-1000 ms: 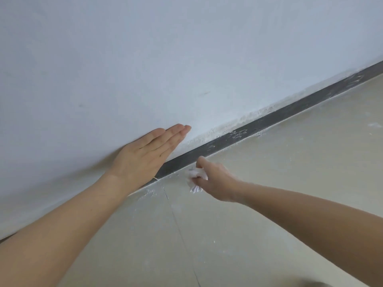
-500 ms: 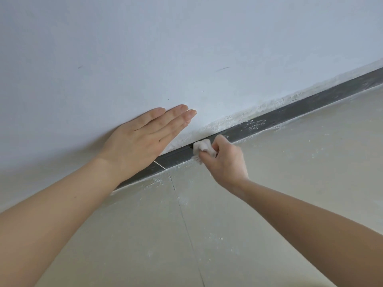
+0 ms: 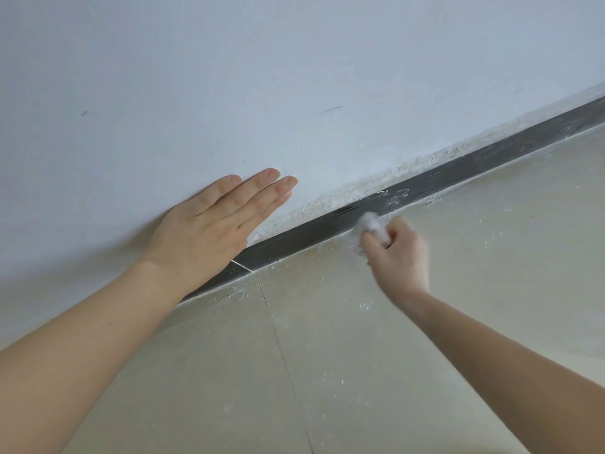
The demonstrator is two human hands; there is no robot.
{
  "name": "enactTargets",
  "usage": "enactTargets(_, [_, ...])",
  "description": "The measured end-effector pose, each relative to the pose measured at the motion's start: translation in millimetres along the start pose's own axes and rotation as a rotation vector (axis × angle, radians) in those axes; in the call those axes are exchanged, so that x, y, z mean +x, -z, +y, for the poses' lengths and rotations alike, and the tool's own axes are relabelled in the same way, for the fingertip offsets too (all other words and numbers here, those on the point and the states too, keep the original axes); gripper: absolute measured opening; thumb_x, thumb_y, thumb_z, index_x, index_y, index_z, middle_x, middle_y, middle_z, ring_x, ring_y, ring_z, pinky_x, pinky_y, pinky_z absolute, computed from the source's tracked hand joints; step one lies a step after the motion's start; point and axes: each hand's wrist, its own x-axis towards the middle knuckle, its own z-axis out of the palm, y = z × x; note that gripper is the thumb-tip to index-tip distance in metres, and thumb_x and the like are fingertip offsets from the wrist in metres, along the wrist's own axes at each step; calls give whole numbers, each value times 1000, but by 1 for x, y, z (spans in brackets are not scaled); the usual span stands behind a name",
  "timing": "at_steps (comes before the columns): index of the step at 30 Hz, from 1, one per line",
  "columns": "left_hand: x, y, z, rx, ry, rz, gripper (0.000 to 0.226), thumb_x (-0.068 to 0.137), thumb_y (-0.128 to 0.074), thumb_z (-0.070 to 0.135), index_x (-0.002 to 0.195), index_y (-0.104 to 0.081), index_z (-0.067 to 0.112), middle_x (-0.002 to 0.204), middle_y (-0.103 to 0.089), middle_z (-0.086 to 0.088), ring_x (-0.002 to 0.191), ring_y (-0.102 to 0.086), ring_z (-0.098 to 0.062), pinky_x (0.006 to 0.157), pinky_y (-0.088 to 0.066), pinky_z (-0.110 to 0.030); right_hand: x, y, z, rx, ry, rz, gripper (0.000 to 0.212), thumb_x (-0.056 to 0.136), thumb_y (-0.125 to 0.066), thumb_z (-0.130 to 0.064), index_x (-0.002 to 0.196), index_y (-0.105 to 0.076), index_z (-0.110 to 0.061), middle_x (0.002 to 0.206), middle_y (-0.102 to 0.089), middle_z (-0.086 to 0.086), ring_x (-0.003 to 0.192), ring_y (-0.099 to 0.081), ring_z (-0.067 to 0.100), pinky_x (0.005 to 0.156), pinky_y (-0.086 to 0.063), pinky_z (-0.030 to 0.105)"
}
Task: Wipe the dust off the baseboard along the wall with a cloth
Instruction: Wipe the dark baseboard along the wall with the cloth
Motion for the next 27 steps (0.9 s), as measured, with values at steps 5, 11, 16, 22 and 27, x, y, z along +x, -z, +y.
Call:
enactTargets(5, [0,-1,3,16,30,-2,66,93,-34,25,155,-10,17,161,0,3,146,0,-20,118,1,-35,-33,-54,-11,-54,20,-344,33,86,-58,-24,63,-34,-17,57,-41,-3,52,-37,11,44,-26,24])
enactTargets(11, [2,2,7,-17,47,-5,73,90,-40,29,155,-9,18,160,-2,5,147,6,-20,117,0,-34,-10,-55,-14,177,-131,-154,25,82,-56,-18,61,-43,-12,60,-56,6,64,-62,28,53,-47,25])
enactTargets(16, [2,0,10,-1,58,-14,67,94,-31,33,155,-5,20,161,4,4,147,7,-20,117,4,-35,34,-12,8,103,-147,27,23,77,-57,-23,64,-45,-10,68,-61,20,73,-66,39,67,-55,53])
enactTargets(22, [4,4,7,6,49,-59,63,97,-22,36,155,-3,20,161,7,2,146,4,-20,118,7,-37,76,54,14,132,-248,312,29,77,-56,-32,61,-39,-13,57,-50,6,66,-69,38,62,-57,51])
enactTargets(27, [20,12,13,-157,100,5,63,98,-28,36,154,-13,14,161,-9,-1,146,-7,-21,119,-2,-36,40,51,8,27,-114,126,32,79,-56,-33,62,-37,-13,58,-42,6,65,-64,41,57,-52,45])
